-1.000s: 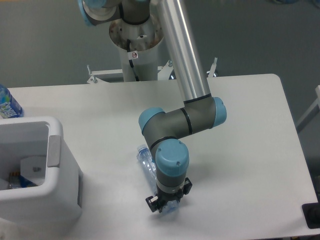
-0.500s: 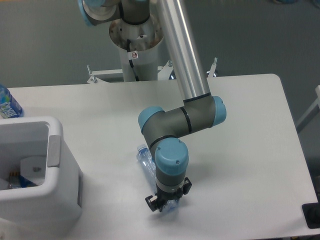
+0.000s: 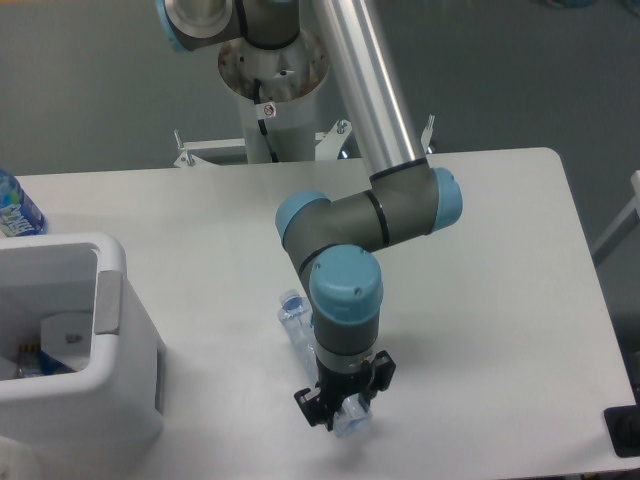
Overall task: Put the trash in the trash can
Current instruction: 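Close the gripper around the bottle's blue-capped end, then lift the bottle and carry it over the white bin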
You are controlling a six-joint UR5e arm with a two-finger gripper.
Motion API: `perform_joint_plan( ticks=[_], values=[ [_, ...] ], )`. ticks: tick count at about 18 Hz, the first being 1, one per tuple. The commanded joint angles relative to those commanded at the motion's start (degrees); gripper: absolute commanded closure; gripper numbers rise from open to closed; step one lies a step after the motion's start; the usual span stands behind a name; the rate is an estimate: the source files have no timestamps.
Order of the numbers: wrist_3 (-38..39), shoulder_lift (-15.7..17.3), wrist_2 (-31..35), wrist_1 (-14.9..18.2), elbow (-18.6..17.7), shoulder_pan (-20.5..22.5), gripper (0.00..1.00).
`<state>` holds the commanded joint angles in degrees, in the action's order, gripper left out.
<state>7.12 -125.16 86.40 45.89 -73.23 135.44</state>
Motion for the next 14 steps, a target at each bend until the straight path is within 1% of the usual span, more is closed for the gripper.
perform_joint_plan(
  ticks=[2,4,8,10,13,14],
  values=[
    [0.18,1.58,-0.18,-0.79,2.82,0.00,0.40],
    [0.18,3.33,-0.26,-1.50,4.23,-0.09,0.40],
    [0.18,8.60,-0.96,-5.19,4.50,-0.09,0.41],
    [0.18,10.72,-1.14,-5.89,5.46,-0.26,0.41],
    [0.18,12.74,-1.14,-6.07,6.26,-0.87,0.41],
    [0.18,13.62,-1.14,-6.07,6.34,-1.92,0.41]
  ],
)
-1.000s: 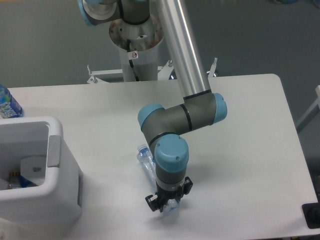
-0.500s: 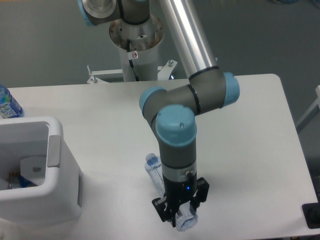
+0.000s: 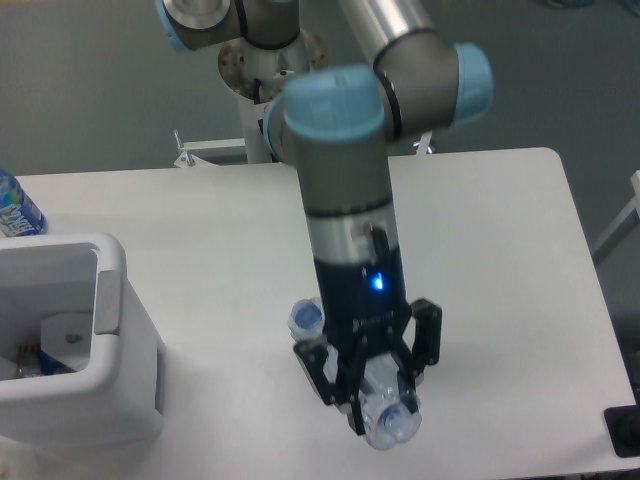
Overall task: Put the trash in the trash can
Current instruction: 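Lift the bottle and carry it over the white bin, then lower the bottle into the bin and open the gripper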
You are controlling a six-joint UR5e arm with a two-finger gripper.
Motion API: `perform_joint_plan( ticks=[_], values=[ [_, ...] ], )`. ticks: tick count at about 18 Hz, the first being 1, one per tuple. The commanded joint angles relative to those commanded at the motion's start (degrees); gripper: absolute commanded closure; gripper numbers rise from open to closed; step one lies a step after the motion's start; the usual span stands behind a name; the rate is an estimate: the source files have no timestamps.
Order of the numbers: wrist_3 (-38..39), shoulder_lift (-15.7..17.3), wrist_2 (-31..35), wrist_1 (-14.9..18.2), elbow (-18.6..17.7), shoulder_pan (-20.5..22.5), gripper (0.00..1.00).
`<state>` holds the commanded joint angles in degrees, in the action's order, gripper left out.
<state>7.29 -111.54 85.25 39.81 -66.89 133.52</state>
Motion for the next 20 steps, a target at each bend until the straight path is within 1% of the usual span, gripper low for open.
perform_joint_plan(
  ticks=[4,6,9,11,15,18,20],
  values=[
    [0.00,2.99,0.00,0.00,0.26,-4.57,0.42],
    [0.09,4.13,0.00,0.00,0.26,-7.55,0.42],
    [0.09,4.67,0.09,0.00,0.26,-11.07,0.42],
    [0.00,4.58,0.09,0.00,0.18,-13.71,0.41],
    [0.00,3.27,0.09,0.00,0.00,-18.72,0.42],
    [0.00,2.03,0.09,0.00,0.18,-20.48,0.41],
    [0.00,1.50,0.09,0.00,0.09,-20.93,0.41]
  ],
)
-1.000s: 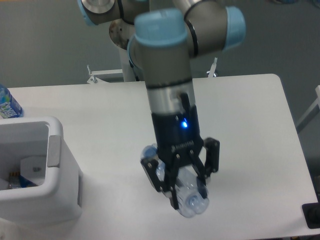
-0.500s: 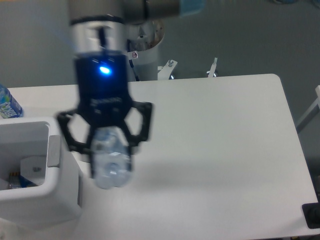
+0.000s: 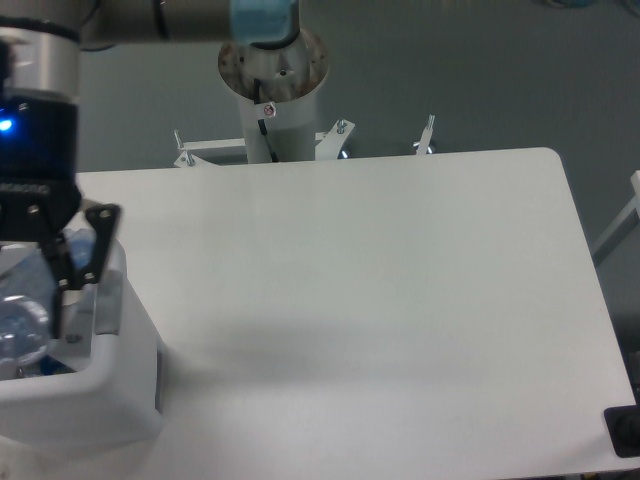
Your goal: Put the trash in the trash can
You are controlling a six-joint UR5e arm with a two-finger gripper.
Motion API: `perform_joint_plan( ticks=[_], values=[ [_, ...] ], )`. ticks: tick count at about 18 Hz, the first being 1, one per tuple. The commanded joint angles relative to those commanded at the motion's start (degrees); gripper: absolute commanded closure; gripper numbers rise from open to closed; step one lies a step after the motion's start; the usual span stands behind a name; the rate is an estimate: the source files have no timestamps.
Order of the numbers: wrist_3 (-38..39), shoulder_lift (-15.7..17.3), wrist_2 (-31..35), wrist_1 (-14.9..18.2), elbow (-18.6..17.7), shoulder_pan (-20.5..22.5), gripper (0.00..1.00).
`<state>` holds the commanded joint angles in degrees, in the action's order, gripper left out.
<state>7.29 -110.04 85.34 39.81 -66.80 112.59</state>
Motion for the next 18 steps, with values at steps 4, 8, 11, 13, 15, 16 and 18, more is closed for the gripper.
perform_joint_plan(
  ticks=[4,8,11,13,15,16,18],
  values=[
    [0.00,-0.70,0.09,0.00,-0.18,-0.97,0.40],
    [0.00,-1.14,0.09,0.00,-0.62,-1.06,0.40],
    [-1.31,-1.67,0.09,0.00,-0.62,-1.06,0.00],
    [-2.99,-1.58,0.09,0.00,-0.70,-1.06,0.00],
    [-3.07,-1.67,0.17,0.09,-0.79,-1.06,0.00],
    [-3.34,-1.58,0.18,0.09,-0.88,-1.06,0.00],
    [-3.43,-1.41,0.44,0.09,-0.79,-1.06,0.00]
  ],
)
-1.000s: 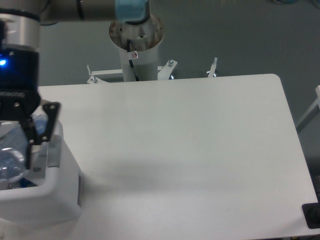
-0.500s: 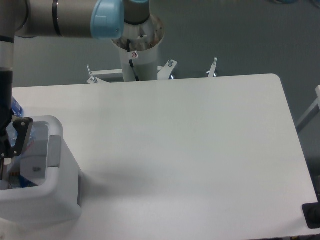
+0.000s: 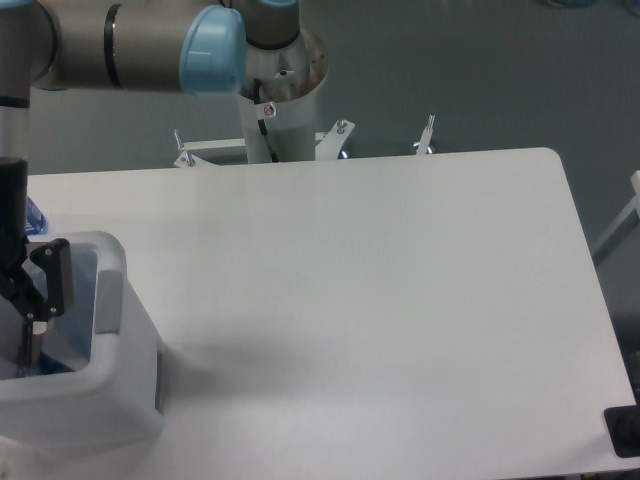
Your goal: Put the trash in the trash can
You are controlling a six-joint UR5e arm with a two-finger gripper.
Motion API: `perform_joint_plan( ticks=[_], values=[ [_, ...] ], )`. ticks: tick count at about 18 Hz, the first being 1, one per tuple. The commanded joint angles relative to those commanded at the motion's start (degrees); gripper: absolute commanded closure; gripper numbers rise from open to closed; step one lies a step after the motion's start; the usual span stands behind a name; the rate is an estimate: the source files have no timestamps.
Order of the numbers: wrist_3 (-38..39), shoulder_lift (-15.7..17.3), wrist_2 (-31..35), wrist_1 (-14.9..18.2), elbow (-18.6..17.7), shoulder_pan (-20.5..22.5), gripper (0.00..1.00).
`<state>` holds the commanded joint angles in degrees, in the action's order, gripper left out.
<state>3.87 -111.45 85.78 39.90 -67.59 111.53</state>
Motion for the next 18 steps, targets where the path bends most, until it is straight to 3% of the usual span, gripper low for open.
perform_joint_plan(
  ticks=[3,5,8,10,18],
  values=[
    [-1.92,0.35,2.36,0.26,-0.44,0.79,0.00],
    [-3.16,2.01,8.49,0.70,-2.36,3.32,0.00],
    [-11.39,3.87,12.57,1.92,-5.26,7.55,0.00],
    [-17.99,5.62,12.75,6.74,-6.15,10.35,0.00],
    [-47.51,13.88,13.01,34.06,-10.72,21.61,0.00]
  ],
)
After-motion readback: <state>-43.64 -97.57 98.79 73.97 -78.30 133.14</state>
